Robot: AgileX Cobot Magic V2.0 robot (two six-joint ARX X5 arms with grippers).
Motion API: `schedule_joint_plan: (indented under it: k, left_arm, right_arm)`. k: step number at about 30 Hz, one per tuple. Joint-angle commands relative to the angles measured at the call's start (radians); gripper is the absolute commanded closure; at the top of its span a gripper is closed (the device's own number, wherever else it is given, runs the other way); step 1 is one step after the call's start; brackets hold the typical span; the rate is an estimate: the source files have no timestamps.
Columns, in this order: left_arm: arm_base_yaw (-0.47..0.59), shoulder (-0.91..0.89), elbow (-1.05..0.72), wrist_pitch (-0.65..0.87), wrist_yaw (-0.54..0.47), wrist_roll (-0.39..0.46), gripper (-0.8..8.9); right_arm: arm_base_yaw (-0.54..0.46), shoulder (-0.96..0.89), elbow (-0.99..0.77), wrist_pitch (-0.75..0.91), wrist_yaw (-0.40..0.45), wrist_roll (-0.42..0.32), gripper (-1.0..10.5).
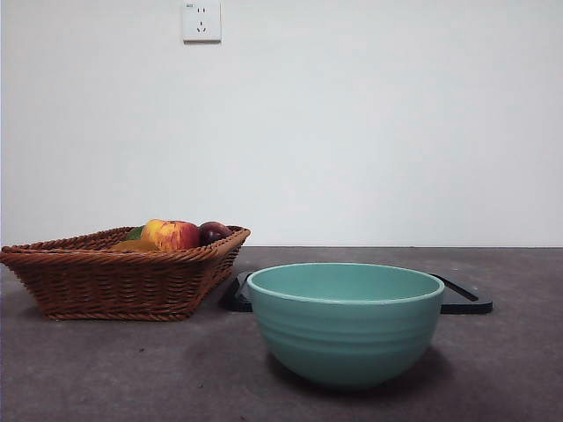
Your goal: Pick up the wifruite, put it on the bowl, pick up the plate, put it on desk
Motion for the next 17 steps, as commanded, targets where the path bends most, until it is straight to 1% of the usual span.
schedule_joint_plan:
  k: [1, 4, 10, 14, 17]
  left_arm:
    - [0.001, -0.002, -0.021, -0.006, -0.003, 0.005, 8.06]
    - [0.001, -0.002, -0.021, -0.006, -0.003, 0.005, 8.06]
    - [0.001, -0.002, -0.021, -0.006, -0.003, 0.005, 8.06]
    - [0.001, -0.002, -0.021, -0.006, -0.003, 0.005, 8.06]
    - [0.001, -0.002, -0.021, -0.006, -0.003, 0.005, 8.06]
  right_arm:
    - [-0.049, -0.096, -0.101, 0.092, 0.024, -0.028, 9.4]
    - [-0.090, -0.203, -0.224, 0.163, 0.078, -0.028, 9.4]
    - [-0.120, -0.303, -0.350, 0.212, 0.156, -0.028, 9.4]
    - [-0.138, -0.352, -0.404, 0.217, 0.187, -0.028, 9.4]
    - [-0.153, -0.386, -0.436, 0.217, 0.187, -0.027, 9.4]
